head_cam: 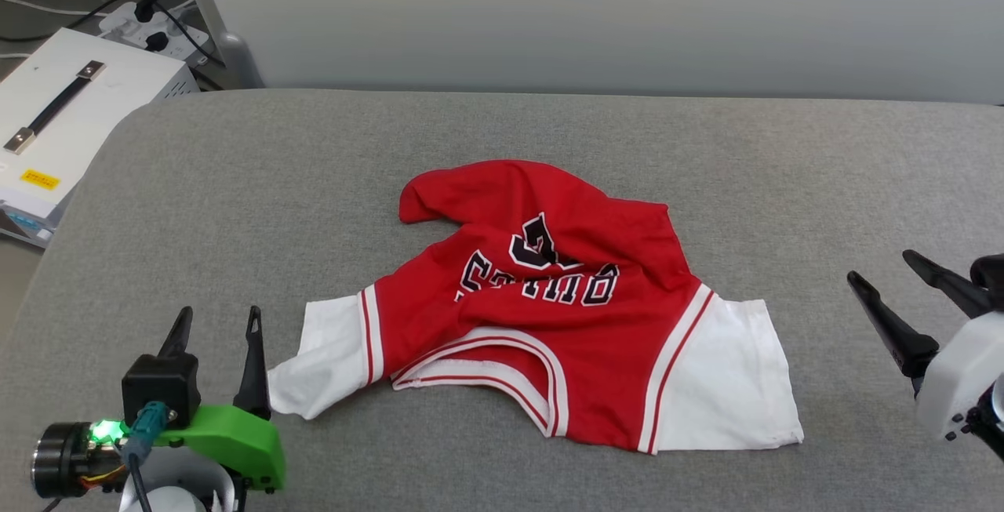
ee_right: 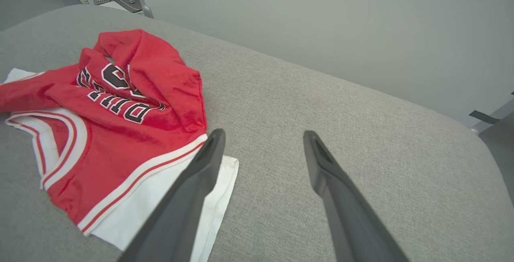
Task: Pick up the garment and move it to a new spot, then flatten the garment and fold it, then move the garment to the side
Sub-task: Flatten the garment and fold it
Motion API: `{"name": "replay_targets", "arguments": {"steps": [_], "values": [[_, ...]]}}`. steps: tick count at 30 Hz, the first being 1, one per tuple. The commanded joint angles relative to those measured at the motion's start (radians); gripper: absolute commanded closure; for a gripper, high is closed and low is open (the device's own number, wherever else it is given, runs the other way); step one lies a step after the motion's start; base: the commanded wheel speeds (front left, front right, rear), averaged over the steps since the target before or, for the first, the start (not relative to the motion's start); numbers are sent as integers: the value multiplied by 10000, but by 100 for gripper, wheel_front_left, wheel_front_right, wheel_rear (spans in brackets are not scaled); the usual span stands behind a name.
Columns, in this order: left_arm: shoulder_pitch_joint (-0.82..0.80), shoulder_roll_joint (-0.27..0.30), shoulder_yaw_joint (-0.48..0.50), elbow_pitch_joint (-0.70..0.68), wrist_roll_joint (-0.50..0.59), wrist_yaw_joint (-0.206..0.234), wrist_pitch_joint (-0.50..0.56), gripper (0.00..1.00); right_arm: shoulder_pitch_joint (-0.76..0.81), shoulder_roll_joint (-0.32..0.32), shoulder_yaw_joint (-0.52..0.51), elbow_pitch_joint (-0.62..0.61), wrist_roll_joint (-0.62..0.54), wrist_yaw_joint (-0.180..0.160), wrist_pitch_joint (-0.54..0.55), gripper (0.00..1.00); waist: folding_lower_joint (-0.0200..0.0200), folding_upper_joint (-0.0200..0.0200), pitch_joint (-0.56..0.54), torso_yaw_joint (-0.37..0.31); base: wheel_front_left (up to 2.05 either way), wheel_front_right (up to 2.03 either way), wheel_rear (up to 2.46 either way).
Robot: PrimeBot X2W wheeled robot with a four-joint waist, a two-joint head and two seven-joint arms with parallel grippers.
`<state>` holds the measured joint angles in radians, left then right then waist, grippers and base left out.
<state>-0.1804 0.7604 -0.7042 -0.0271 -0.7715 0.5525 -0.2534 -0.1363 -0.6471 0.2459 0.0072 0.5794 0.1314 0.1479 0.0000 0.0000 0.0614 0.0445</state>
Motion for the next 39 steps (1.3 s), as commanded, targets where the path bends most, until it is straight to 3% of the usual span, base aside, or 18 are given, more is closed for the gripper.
{"name": "replay_targets", "arguments": {"steps": [1,7,14,21,31,32,33,34,39], "values": [[270,-217,166,-180,318,216,-68,0,-279,-125,171,-111,211,-7,522,0,0,0,20,-20,0,0,0],[777,-1234,1100,-760,1542,456,-80,0,-815,-618,939,-157,1073,-7,3371,0,0,0,191,-39,0,0,0],[1074,-2338,1978,-714,2625,-135,-82,0,-1007,-484,1419,174,1577,-7,5690,0,0,0,629,128,0,0,0],[1035,-3350,2894,-208,3407,-1096,-83,0,-1234,162,2027,1086,1534,-7,5652,0,0,0,1160,356,0,0,0],[1116,-4265,3949,373,4337,-2149,-83,0,-1532,712,3556,3277,1592,-7,4456,0,0,0,1411,411,0,0,0],[1146,-4325,4045,441,4422,-2234,-83,0,-1581,723,3686,3335,1701,-7,4253,10,0,0,1380,378,0,0,0],[1166,-4367,4126,490,4499,-2289,-83,0,-1646,707,3747,3345,1769,-7,4037,87,0,0,1337,344,0,0,0],[1209,-4423,4228,540,4574,-2358,-83,0,-1730,669,3792,3335,1864,-7,3803,100,0,0,1276,291,0,0,0],[1408,-4576,4541,758,4879,-2670,-83,0,-2067,89,3202,3218,2397,-7,2963,100,0,0,963,68,0,0,0]]}}
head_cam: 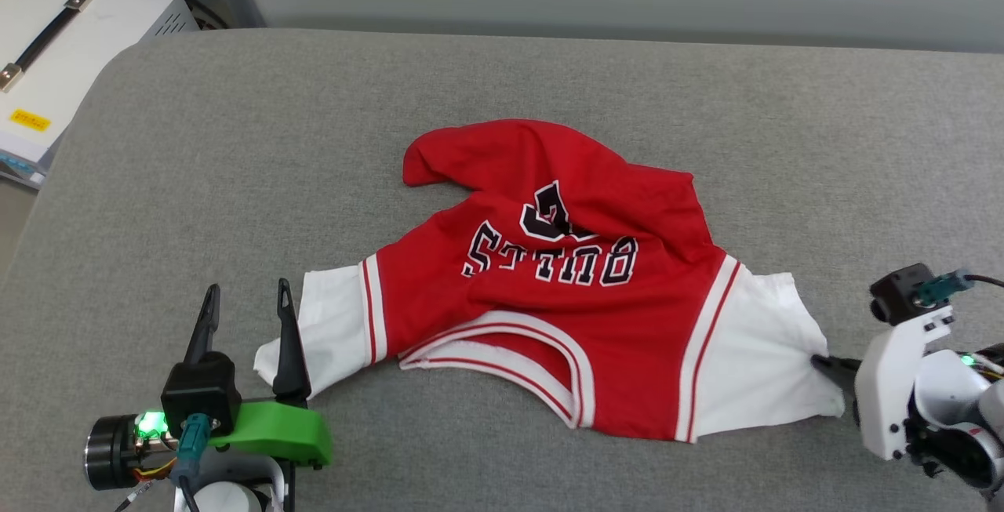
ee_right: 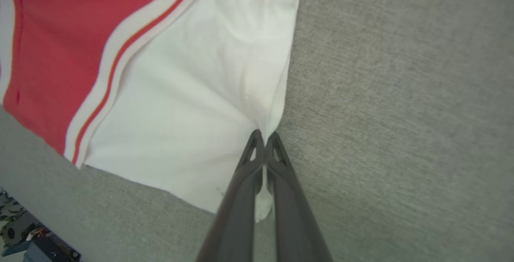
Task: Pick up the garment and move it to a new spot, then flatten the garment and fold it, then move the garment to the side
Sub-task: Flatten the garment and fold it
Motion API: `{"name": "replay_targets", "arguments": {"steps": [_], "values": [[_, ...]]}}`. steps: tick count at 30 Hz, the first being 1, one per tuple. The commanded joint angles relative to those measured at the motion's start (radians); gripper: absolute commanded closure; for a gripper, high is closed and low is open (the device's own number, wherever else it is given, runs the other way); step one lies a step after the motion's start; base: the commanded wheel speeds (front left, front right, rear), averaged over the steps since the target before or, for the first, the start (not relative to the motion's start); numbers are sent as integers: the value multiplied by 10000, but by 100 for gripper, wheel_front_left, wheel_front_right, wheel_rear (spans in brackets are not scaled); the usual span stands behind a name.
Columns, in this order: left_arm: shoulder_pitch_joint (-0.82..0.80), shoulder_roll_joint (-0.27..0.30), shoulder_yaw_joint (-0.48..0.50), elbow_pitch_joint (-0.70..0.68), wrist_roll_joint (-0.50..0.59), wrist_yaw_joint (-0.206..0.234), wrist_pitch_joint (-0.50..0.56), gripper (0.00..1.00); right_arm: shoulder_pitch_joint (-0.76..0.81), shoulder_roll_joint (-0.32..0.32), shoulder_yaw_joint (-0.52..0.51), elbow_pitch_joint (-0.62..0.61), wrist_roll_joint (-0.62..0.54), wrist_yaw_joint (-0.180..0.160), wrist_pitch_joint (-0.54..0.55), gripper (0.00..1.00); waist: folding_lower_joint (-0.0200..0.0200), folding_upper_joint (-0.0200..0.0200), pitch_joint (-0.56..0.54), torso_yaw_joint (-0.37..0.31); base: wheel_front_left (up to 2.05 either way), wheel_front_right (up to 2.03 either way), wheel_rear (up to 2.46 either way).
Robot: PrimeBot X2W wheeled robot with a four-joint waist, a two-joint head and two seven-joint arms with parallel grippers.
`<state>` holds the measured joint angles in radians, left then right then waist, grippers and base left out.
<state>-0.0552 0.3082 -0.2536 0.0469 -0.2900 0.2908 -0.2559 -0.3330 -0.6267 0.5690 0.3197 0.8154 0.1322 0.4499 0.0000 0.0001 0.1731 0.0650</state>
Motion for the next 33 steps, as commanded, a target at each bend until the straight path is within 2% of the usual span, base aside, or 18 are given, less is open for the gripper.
{"name": "replay_targets", "arguments": {"steps": [1,7,13,17,22,23,24,25,28,33], "values": [[191,-87,95,44,126,-105,-58,0,-116,-318,-192,75,90,-15,-163,100,0,-1,-225,-171,0,0,0],[395,-300,383,104,390,-378,-58,0,259,-1258,-1149,35,714,-15,-128,100,0,-1,-391,-275,0,0,0],[442,-512,532,241,621,-676,-58,0,500,-1628,-2068,818,1157,-15,111,100,0,-1,-226,-229,0,0,0],[361,-640,617,404,751,-876,-59,0,417,-1335,-2148,1709,901,-15,359,100,0,-1,-82,-158,0,0,0],[191,-770,742,669,850,-1141,-59,0,240,-608,-1965,2598,560,-15,295,100,0,-1,-15,-78,0,0,0],[167,-770,776,710,855,-1192,-59,0,211,-507,-1972,2658,567,-15,181,87,0,-1,-45,-80,0,0,0],[133,-757,817,745,857,-1266,-59,0,187,-432,-1971,2685,535,-15,-23,41,0,-1,-102,-86,0,0,0],[101,-723,843,753,874,-1338,-59,0,173,-404,-1976,2668,490,-15,-240,0,0,-1,-166,-95,0,0,0],[-52,-545,913,775,875,-1637,-59,0,226,-423,-2041,2417,344,-15,-1143,0,0,-1,-407,-149,0,0,0],[-774,26,836,806,798,-2386,143,0,534,-610,-2256,1561,-59,-15,-2664,0,0,-1,-664,-276,0,0,0]]}}
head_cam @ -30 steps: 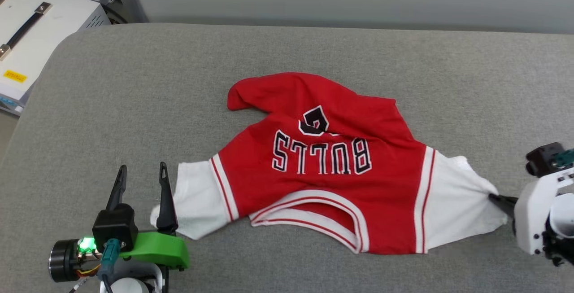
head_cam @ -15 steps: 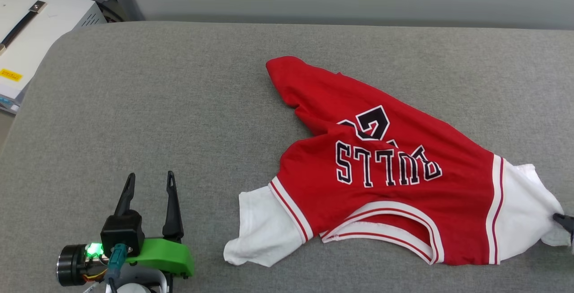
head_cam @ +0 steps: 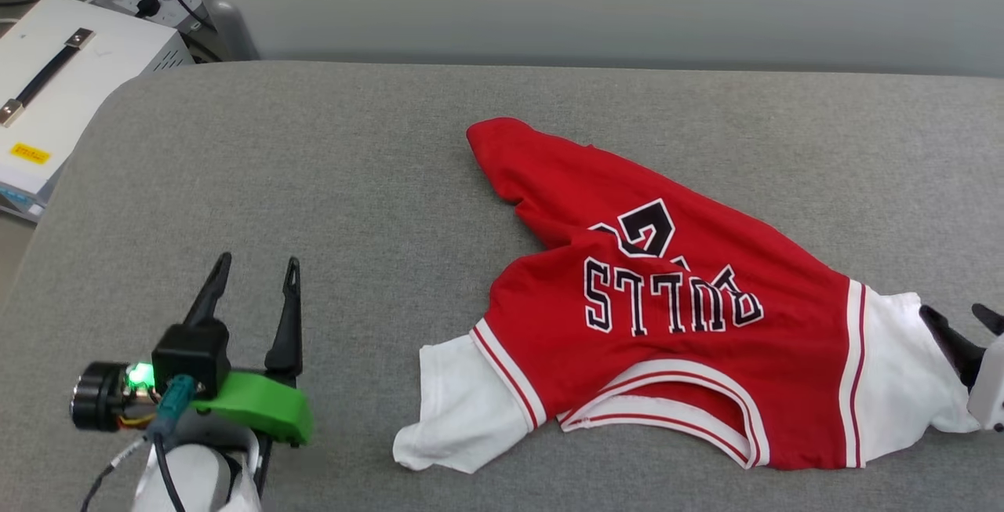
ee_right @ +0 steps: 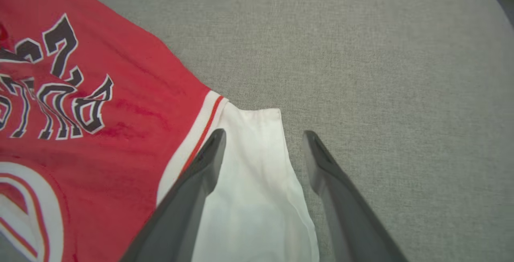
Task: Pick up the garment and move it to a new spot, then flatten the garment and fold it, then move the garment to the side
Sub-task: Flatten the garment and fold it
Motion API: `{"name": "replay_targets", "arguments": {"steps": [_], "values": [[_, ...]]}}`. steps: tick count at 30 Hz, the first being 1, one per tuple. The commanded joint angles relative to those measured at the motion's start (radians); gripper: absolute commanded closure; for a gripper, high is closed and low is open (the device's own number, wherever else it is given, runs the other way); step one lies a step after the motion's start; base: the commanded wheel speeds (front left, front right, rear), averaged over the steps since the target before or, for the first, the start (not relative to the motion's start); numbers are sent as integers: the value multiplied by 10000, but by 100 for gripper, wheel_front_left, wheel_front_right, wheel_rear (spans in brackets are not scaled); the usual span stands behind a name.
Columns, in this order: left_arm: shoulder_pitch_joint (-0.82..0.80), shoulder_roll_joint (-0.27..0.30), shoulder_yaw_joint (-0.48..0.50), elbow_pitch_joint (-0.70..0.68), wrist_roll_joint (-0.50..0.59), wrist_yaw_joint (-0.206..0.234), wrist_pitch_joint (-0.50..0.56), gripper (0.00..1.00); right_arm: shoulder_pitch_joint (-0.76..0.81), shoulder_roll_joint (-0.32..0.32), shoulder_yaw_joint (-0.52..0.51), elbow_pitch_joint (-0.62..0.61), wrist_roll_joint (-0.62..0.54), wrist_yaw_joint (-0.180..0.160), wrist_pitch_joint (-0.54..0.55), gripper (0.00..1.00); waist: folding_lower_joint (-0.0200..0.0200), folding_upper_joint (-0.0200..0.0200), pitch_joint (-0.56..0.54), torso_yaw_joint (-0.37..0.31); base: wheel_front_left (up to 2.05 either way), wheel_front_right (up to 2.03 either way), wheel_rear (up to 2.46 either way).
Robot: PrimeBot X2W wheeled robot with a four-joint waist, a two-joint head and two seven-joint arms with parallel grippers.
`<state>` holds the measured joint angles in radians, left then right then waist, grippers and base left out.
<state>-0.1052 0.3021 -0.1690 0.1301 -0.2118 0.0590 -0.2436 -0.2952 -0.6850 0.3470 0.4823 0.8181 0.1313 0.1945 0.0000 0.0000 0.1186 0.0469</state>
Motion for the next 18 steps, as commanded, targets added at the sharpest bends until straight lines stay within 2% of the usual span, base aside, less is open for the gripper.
{"name": "replay_targets", "arguments": {"steps": [1,4,9,13,18], "values": [[-453,226,-57,-105,-12,-241,242,0,229,-44,-131,-321,-202,-6,-415,0,0,0,-159,-150,0,0,0],[-1045,563,-185,-236,-204,-790,957,0,436,42,-423,-1017,-612,-6,-1213,0,0,0,-191,-295,0,0,0],[-2117,1064,-581,-415,-707,-1549,2531,0,895,713,-1243,-2055,-1584,-6,-2305,0,0,0,-143,-520,0,0,0],[-2877,1473,-1271,-439,-1603,-1830,4402,0,1328,1324,-1667,-2705,-2247,-6,-2416,0,0,0,-30,-640,0,0,0],[-3852,2143,-2640,-654,-3064,-1890,7098,0,1757,1884,-1908,-3206,-2896,-6,-2128,0,0,0,165,-770,0,0,0]]}}
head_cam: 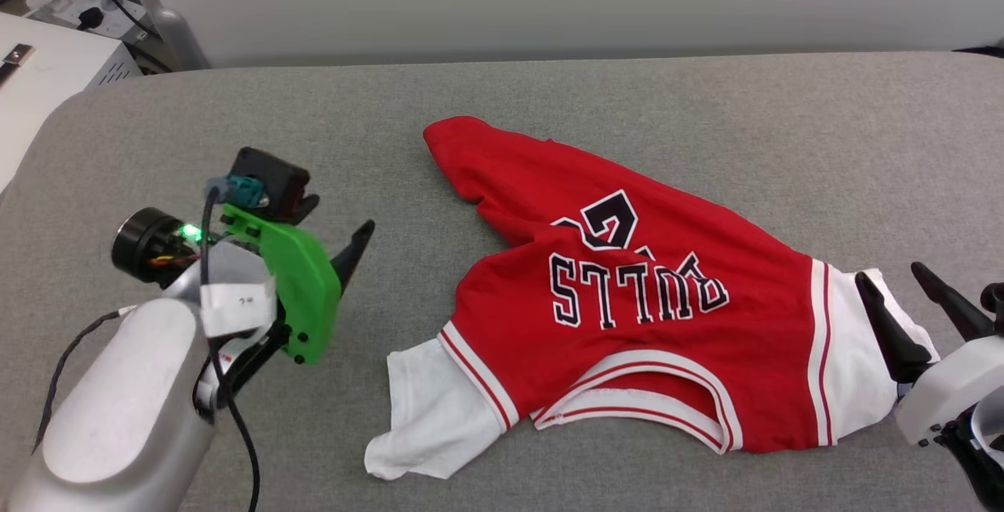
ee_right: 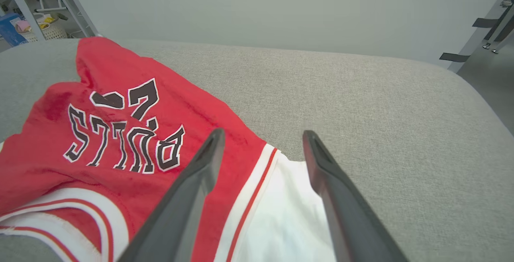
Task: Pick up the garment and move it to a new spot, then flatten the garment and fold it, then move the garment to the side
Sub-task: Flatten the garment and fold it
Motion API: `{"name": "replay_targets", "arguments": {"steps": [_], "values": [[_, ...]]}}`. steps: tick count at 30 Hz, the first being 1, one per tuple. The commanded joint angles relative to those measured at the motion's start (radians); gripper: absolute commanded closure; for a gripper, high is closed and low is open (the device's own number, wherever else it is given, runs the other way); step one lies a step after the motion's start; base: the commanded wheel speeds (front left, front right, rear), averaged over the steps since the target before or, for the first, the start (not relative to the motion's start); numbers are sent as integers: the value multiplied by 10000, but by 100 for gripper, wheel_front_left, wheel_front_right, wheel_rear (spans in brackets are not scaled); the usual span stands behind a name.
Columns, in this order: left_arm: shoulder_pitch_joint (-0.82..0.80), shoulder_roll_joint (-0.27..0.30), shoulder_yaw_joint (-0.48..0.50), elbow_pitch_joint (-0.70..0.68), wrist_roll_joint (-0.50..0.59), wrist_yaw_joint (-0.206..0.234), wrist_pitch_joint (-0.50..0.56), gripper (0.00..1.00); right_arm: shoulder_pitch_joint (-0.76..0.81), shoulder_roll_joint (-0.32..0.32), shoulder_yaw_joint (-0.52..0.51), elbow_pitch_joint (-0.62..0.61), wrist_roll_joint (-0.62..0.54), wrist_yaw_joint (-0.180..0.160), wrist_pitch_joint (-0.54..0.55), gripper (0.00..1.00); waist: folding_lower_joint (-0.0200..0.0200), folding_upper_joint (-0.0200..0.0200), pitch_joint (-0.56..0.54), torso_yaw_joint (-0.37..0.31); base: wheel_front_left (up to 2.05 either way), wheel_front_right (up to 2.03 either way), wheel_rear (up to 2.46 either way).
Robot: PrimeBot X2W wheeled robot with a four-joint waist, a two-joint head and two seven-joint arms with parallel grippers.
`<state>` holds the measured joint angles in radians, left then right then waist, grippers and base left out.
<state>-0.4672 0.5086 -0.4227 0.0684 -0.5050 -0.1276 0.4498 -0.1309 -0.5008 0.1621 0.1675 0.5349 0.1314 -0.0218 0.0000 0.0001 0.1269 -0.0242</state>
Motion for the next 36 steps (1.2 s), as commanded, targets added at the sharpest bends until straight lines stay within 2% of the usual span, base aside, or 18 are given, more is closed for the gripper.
{"name": "replay_targets", "arguments": {"steps": [1,6,11,18,24,25,26,31,36], "values": [[-398,219,-402,-74,-346,-25,630,0,141,107,-81,-103,-121,-7,89,0,0,-1,122,-88,0,0,0],[-1202,743,-1998,-188,-1689,-28,2733,0,83,335,-136,-266,-345,-7,261,0,0,-1,337,-240,0,0,0],[-1706,1078,-3398,-45,-2444,-29,3825,0,-81,435,-60,-290,-396,-7,376,0,0,-1,572,-425,0,0,0],[-2024,1402,-4858,726,-2778,-29,3818,0,-431,502,154,-180,-363,-7,345,0,0,-1,1078,-728,0,0,0],[-2216,1421,-5984,1671,-2900,-30,3496,0,-702,516,390,1,-297,-7,218,0,0,-1,1446,-842,0,0,0],[-2267,1430,-6121,1776,-2884,-30,3410,53,-725,508,410,39,-288,-7,192,0,0,-1,1461,-842,0,0,0],[-2350,1440,-6298,1877,-2812,-30,3244,100,-749,497,427,90,-272,-7,153,0,0,-1,1471,-833,0,0,0],[-2775,1524,-6678,2094,-3006,-30,2509,100,-685,440,468,325,-138,-7,-20,0,0,-1,1289,-701,0,0,0],[-3732,2006,-6537,2209,-2850,-30,1991,100,-568,331,469,501,2,-7,-180,0,0,-1,1055,-629,0,0,0]]}}
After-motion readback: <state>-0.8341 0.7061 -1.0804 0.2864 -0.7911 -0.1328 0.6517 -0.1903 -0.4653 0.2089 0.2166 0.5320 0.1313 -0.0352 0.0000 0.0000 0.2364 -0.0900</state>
